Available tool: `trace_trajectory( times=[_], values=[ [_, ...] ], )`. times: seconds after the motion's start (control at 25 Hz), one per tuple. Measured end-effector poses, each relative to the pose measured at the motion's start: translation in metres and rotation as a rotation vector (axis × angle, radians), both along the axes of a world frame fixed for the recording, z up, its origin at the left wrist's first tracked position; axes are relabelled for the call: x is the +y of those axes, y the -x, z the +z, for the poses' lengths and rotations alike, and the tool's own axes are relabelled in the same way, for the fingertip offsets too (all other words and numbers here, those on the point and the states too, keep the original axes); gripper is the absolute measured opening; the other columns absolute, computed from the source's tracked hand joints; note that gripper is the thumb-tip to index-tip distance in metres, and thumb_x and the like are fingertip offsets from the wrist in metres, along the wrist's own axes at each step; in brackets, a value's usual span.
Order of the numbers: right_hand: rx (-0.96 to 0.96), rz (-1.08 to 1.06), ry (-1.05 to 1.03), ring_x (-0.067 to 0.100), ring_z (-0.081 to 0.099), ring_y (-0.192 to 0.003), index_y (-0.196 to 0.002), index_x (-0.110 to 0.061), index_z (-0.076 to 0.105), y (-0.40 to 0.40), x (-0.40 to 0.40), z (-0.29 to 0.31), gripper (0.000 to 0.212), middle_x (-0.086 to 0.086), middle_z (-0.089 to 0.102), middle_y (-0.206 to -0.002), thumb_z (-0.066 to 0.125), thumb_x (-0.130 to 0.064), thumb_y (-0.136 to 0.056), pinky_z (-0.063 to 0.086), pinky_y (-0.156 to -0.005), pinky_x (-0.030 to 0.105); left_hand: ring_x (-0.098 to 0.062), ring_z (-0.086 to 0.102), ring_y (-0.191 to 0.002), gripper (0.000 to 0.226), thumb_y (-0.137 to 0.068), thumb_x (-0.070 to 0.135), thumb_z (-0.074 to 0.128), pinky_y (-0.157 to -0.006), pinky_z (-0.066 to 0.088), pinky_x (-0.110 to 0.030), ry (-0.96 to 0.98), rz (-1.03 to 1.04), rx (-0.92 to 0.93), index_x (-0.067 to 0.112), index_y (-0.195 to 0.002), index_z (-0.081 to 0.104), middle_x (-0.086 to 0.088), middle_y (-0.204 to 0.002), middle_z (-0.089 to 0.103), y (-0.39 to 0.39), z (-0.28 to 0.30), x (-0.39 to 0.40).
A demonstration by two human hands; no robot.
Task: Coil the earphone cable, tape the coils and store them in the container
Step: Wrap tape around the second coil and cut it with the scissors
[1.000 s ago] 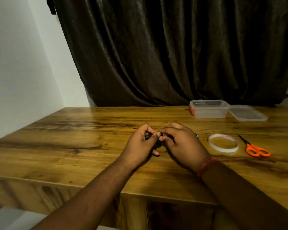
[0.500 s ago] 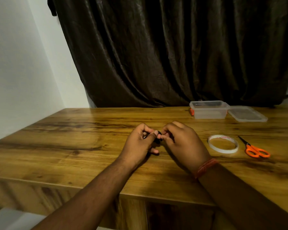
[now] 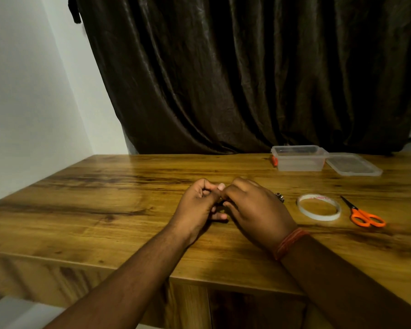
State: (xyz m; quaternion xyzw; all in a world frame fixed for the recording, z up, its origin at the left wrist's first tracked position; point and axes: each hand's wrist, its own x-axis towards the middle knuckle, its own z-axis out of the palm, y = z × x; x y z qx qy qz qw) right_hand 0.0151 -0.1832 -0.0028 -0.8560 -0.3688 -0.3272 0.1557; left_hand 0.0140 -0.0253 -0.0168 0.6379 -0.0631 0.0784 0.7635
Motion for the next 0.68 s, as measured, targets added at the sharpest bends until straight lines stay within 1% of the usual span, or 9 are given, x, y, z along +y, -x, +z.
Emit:
trace_trajectory(
  times=[0.04,0.12,0.2,0.32,0.36,0.44,0.48,0.56,0.68],
  values=[
    [-0.037,0.007,0.026,0.016,0.058,-0.092,-0.112,-0.02,0.063,0.001,0.0,0.0,0.02,-0.003,0.06,-0.099,0.062,-0.022,-0.092,0.047,-0.073,0.028,-0.016,0.05,-0.057,0.018,-0.088,0.022,0.07,-0.05,0.055,-0.03,0.013,-0.002,0.01,0.012,-0.09,0.055,-0.007,-0.063,0.055,0.001,0.001,0.001],
    [-0.06,0.049,0.057,0.015,0.058,-0.092,-0.115,-0.023,0.061,0.003,-0.001,0.002,0.023,-0.005,0.062,-0.1,0.062,-0.022,-0.092,0.048,-0.075,0.028,-0.013,0.053,-0.057,0.016,-0.089,0.018,0.07,-0.049,0.054,-0.027,0.041,0.003,0.015,0.012,-0.091,0.055,-0.006,-0.065,0.057,0.001,0.003,0.002],
    [-0.002,0.09,-0.029,0.011,0.057,-0.094,-0.113,-0.027,0.06,0.001,-0.006,0.004,0.023,-0.01,0.062,-0.101,0.062,-0.026,-0.091,0.046,-0.077,0.026,-0.01,0.062,-0.056,0.014,-0.089,0.011,0.068,-0.047,0.053,-0.024,0.077,0.005,0.012,0.011,-0.093,0.055,-0.006,-0.071,0.066,0.003,0.005,0.003],
    [0.271,0.109,-0.395,0.0,0.055,-0.096,-0.113,-0.029,0.058,-0.007,-0.015,0.004,0.029,-0.016,0.057,-0.104,0.069,-0.028,-0.087,0.048,-0.078,0.019,-0.016,0.07,-0.068,0.017,-0.086,0.007,0.07,-0.047,0.054,-0.024,0.125,-0.019,0.003,0.011,-0.095,0.057,-0.013,-0.089,0.072,0.005,0.006,0.006],
    [0.347,0.114,-0.436,-0.002,0.053,-0.1,-0.116,-0.029,0.057,-0.009,-0.016,0.003,0.035,-0.018,0.056,-0.108,0.073,-0.028,-0.085,0.046,-0.08,0.013,-0.018,0.07,-0.07,0.02,-0.083,0.008,0.072,-0.048,0.055,-0.025,0.126,-0.041,-0.002,0.012,-0.095,0.057,-0.014,-0.092,0.072,0.006,0.006,0.007],
    [0.479,0.152,-0.435,-0.009,0.051,-0.106,-0.122,-0.031,0.054,-0.011,-0.013,0.001,0.043,-0.019,0.055,-0.116,0.074,-0.026,-0.084,0.04,-0.082,0.002,-0.017,0.067,-0.064,0.026,-0.076,0.012,0.076,-0.047,0.055,-0.026,0.108,-0.098,-0.021,0.013,-0.094,0.058,-0.013,-0.087,0.073,0.008,0.008,0.007],
    [0.528,0.185,-0.459,-0.01,0.052,-0.106,-0.122,-0.033,0.054,-0.011,-0.011,0.0,0.042,-0.018,0.057,-0.116,0.073,-0.022,-0.085,0.039,-0.082,0.001,-0.014,0.064,-0.06,0.027,-0.074,0.012,0.076,-0.047,0.055,-0.026,0.096,-0.122,-0.031,0.013,-0.094,0.057,-0.011,-0.083,0.072,0.008,0.008,0.006],
    [0.595,0.25,-0.555,-0.005,0.059,-0.099,-0.118,-0.033,0.057,-0.012,-0.009,0.0,0.039,-0.013,0.064,-0.107,0.069,-0.012,-0.087,0.044,-0.08,0.007,-0.011,0.061,-0.057,0.029,-0.073,0.011,0.076,-0.046,0.055,-0.027,0.087,-0.157,-0.047,0.013,-0.094,0.056,-0.008,-0.079,0.072,0.009,0.008,0.005],
    [0.594,0.28,-0.61,0.003,0.064,-0.091,-0.111,-0.031,0.058,-0.011,-0.011,0.002,0.036,-0.007,0.067,-0.098,0.066,-0.005,-0.087,0.049,-0.078,0.014,-0.013,0.057,-0.058,0.031,-0.071,0.012,0.077,-0.047,0.056,-0.029,0.089,-0.165,-0.041,0.013,-0.093,0.056,-0.009,-0.081,0.072,0.01,0.009,0.004]
  ],
)
